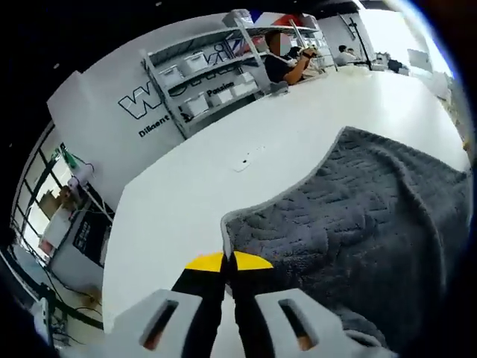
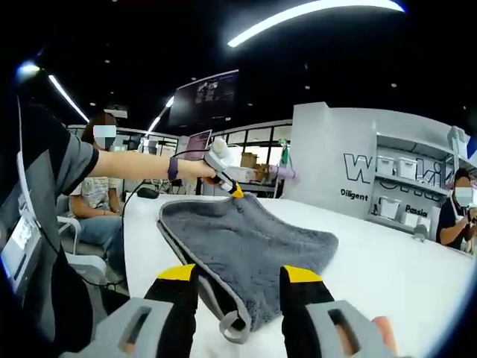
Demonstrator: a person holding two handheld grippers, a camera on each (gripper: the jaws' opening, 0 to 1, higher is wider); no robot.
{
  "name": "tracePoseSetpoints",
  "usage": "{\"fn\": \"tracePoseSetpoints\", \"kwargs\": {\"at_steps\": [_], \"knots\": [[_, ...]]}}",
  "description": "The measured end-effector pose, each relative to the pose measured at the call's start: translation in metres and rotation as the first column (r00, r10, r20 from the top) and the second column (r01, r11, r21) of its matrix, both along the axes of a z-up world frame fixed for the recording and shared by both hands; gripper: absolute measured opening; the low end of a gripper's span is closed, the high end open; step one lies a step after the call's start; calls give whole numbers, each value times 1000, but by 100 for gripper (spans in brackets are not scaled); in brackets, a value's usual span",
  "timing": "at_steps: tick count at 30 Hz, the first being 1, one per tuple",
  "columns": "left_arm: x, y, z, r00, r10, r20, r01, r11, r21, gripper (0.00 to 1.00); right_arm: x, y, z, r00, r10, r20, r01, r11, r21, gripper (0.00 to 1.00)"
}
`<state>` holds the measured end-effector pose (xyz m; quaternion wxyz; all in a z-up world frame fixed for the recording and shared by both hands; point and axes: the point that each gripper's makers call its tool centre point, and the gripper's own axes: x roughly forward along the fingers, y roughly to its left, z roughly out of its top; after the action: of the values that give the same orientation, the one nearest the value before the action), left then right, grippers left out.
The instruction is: Fold the towel on the table until its edges align and the towel forms a compact rectangular stack.
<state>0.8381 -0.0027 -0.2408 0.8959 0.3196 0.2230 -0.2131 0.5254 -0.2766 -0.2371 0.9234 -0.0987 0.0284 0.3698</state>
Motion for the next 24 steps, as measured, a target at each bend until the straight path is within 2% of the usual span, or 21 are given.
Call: {"fn": "tracePoseSetpoints", "kwargs": {"at_steps": [1,3,4,6,9,10,14,16,24], "knots": [[1,-1,-5,1000,-8,7,8,999,45,4,0,-1,0,1000,-1,-1,1,1000,0,46],[2,-1,-9,1000,-15,9,14,996,84,4,0,-1,0,1000,-4,-1,4,1000,2,46],[4,-2,-13,999,-29,24,25,990,140,4,0,-2,0,1000,-4,-2,4,1000,2,46],[7,-4,-17,999,-41,27,36,983,181,4,0,-2,0,1000,-5,-2,5,1000,4,46],[10,-3,-26,998,-61,19,53,958,283,4,1,-3,-1,1000,-10,-8,10,1000,5,46],[10,-4,-31,998,-63,4,59,953,298,4,1,-3,-2,1000,-12,-14,12,1000,2,46],[7,-6,-50,997,-62,-43,72,944,321,4,2,-5,-5,999,-20,-29,20,1000,-1,46],[8,-6,-49,997,-68,-31,74,937,340,5,2,-6,-5,999,-23,-33,23,1000,0,46],[9,-3,-47,997,-71,-9,70,934,351,6,2,-8,-6,999,-31,-43,31,1000,-2,46]]}}
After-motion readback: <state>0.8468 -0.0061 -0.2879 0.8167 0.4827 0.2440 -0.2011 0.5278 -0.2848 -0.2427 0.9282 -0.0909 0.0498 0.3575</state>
